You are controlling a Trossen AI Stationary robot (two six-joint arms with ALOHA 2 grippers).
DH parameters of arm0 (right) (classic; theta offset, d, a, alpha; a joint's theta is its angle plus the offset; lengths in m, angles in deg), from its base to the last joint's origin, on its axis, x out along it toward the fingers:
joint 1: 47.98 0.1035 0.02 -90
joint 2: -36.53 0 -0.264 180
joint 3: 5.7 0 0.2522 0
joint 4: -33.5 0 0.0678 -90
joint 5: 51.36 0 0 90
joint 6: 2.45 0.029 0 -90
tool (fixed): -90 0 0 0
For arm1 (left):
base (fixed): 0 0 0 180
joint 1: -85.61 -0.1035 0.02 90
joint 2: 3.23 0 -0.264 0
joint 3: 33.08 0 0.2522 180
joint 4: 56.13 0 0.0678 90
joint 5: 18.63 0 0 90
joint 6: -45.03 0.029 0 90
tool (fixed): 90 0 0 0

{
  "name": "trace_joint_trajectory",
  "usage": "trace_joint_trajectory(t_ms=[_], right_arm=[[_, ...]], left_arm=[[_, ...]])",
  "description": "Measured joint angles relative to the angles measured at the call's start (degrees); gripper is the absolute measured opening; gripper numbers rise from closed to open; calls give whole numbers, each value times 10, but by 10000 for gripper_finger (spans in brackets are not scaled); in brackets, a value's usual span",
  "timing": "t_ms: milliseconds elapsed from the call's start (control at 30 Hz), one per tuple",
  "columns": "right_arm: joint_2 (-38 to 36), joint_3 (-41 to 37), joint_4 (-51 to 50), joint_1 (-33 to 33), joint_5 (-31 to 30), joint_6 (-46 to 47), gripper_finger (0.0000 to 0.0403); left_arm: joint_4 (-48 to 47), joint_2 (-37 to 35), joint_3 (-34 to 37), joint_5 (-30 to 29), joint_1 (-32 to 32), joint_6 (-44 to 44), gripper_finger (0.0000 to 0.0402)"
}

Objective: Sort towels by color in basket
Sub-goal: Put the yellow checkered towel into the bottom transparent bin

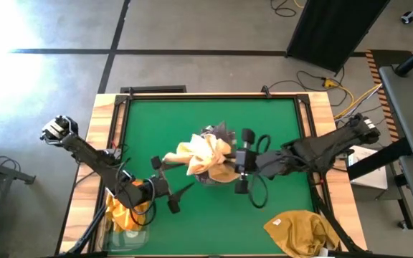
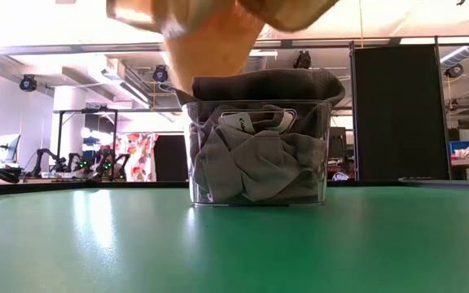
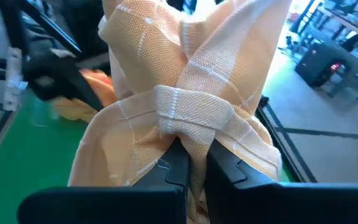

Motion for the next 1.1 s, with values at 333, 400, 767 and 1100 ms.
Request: trace_joint_trajectory(t_ms=[333, 400, 767, 1100], right_arm=[[66, 2, 85, -21, 142, -26, 18], [78, 9, 103, -21, 160, -40, 18], [109, 43, 152, -30, 182, -90, 23], [100, 44, 127, -29, 181, -84, 126]], left_arm=[[-1, 12, -29, 68, -36, 50, 316], [-1, 16, -29, 107, -48, 42, 316], [51, 17, -36, 270, -88, 26, 273], [-183, 17, -127, 254, -88, -25, 36]])
